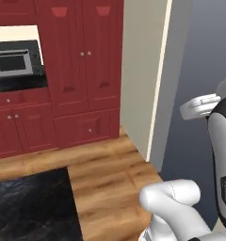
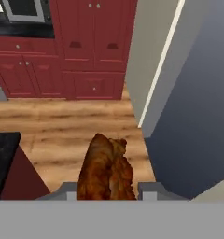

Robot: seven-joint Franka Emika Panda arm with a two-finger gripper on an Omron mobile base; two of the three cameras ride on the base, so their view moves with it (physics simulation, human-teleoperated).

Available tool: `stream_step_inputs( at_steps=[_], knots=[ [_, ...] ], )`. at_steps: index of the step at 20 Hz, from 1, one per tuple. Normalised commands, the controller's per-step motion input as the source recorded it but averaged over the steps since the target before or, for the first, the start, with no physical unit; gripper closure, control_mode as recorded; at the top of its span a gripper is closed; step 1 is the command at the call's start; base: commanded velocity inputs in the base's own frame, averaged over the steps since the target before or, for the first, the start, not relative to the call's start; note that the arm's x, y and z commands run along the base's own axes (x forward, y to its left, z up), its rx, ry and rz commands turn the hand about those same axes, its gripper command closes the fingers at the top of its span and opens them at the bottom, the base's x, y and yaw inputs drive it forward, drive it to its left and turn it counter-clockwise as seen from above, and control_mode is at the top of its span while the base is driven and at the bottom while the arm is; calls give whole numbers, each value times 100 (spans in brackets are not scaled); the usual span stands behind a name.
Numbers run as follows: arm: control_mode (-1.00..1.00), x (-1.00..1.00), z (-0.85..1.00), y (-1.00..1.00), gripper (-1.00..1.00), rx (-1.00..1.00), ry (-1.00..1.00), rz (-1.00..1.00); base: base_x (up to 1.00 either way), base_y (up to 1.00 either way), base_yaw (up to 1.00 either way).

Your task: Transport the chicken drumstick from the fridge to the microwave and turn on the microwave.

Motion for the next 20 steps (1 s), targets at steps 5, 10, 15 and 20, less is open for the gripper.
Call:
stream_step_inputs(
  at_steps=[5, 10, 15, 20],
  knots=[
    [100, 0, 0, 0, 100, 0, 0, 0, 94, -3, 33],
    [100, 0, 0, 0, 100, 0, 0, 0, 84, -1, 35],
    [100, 0, 0, 0, 100, 0, 0, 0, 67, 0, 36],
    [100, 0, 0, 0, 100, 0, 0, 0, 43, 0, 40]
  ],
)
